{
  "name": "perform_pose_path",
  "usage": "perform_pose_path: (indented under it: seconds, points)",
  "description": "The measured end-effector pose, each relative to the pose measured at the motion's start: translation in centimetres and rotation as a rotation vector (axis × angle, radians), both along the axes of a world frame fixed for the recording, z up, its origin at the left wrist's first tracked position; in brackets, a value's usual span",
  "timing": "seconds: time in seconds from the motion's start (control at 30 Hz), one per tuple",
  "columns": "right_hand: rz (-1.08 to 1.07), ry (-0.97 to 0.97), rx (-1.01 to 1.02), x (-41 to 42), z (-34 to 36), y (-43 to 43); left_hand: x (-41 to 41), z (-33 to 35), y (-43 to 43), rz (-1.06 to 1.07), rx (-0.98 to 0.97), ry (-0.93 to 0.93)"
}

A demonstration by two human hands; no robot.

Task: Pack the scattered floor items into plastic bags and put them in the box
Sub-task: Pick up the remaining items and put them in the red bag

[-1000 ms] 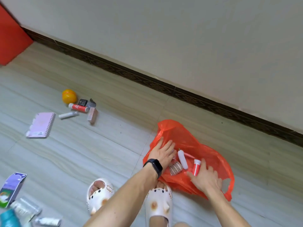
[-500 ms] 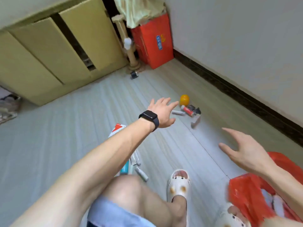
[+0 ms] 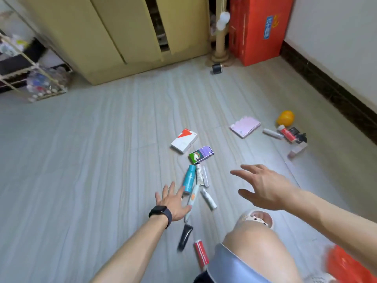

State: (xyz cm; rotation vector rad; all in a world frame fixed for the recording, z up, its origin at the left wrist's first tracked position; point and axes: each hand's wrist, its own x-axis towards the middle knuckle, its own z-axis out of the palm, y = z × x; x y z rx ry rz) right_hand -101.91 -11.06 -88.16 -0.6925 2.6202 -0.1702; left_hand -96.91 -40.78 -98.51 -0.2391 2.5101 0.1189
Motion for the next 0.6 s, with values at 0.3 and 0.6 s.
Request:
perform_pose_path:
  seconds: [0.3, 0.6]
  points:
    - [0.053, -0.269, 0.098, -0.4, -9.7, -4.2, 5.0, -7.8, 2.5, -0.094, 0.083, -0.166]
    - [0.241, -0.286, 0.126, -1.0, -21.5, -10.3, 5.7, -13.6, 1.4, -0.935, 0.071, -0.203]
